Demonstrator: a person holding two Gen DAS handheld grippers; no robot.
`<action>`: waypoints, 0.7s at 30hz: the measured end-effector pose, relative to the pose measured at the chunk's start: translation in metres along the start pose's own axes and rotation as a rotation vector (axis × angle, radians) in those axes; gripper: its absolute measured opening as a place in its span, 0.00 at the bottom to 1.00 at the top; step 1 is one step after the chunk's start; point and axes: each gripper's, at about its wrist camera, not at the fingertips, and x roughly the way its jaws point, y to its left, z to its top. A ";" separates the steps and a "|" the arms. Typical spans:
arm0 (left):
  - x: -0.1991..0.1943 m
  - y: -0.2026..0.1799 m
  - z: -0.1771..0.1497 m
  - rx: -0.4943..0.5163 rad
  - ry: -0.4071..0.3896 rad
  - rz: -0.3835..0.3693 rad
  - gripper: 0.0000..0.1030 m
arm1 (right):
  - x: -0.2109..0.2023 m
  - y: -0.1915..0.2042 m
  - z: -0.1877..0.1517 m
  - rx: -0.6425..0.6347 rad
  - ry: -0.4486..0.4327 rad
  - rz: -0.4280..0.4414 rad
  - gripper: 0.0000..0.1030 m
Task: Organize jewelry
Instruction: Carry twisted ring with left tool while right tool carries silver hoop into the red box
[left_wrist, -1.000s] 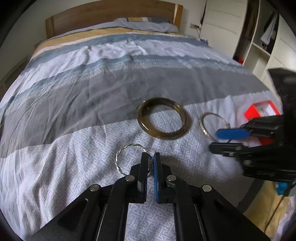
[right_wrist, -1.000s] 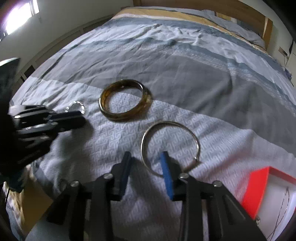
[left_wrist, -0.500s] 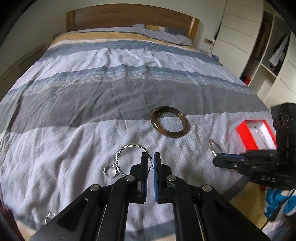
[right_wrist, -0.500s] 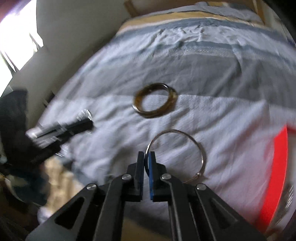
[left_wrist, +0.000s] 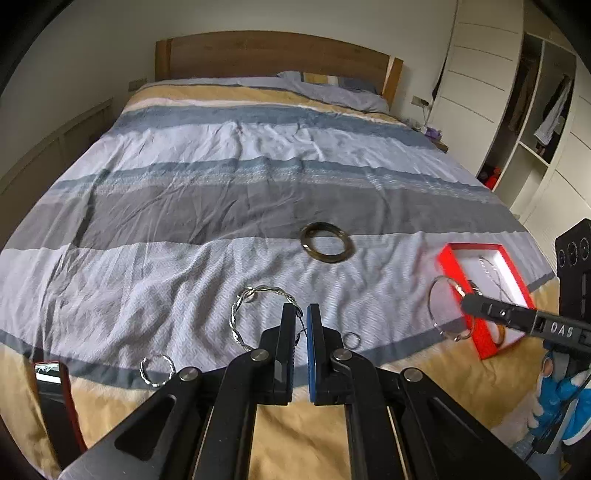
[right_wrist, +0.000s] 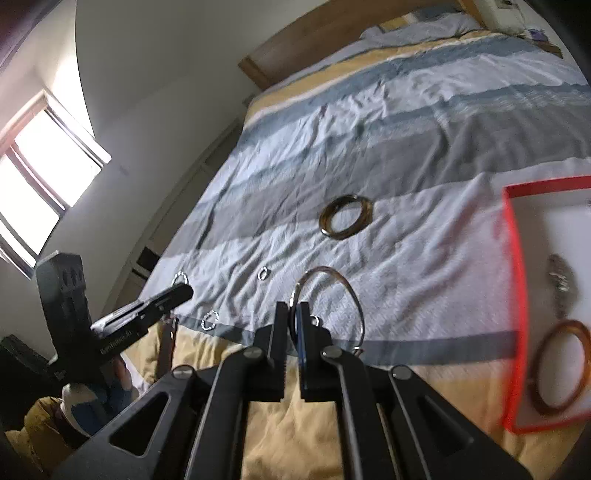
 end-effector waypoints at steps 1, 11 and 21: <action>-0.003 -0.006 0.000 0.005 -0.001 -0.005 0.05 | -0.008 0.000 -0.001 0.004 -0.013 -0.002 0.04; 0.012 -0.114 0.004 0.107 0.018 -0.137 0.05 | -0.102 -0.052 0.003 0.028 -0.120 -0.133 0.04; 0.081 -0.236 -0.007 0.204 0.120 -0.267 0.05 | -0.149 -0.155 -0.003 0.055 -0.108 -0.352 0.04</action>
